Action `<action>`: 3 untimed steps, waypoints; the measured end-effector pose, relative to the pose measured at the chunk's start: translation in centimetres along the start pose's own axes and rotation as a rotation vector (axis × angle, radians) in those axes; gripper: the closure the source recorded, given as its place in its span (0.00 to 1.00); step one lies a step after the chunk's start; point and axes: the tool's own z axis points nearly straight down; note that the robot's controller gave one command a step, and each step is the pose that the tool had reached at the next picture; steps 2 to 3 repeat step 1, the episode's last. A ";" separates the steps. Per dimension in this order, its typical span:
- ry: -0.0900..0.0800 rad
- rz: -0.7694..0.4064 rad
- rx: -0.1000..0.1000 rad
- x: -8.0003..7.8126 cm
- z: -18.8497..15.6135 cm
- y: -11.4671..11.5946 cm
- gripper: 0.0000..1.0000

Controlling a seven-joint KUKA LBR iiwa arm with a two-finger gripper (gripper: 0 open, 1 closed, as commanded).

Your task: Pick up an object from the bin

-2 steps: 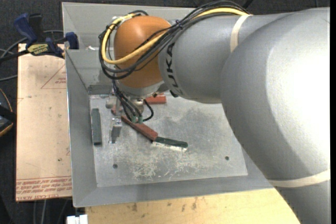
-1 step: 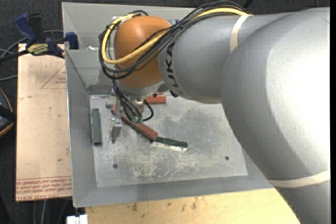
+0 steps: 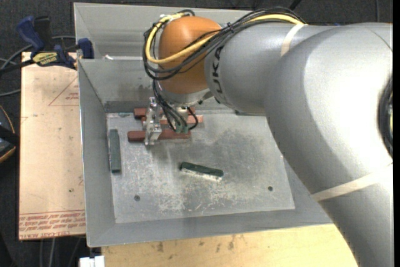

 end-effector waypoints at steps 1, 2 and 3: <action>0.002 0.001 0.002 0.1 0.2 -0.1 1.00; 0.002 0.001 0.002 0.1 0.2 -0.1 1.00; 0.002 0.001 0.002 0.1 0.2 -0.1 1.00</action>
Offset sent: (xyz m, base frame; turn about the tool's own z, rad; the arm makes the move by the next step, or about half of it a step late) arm 0.0000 0.0016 0.1056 -0.0468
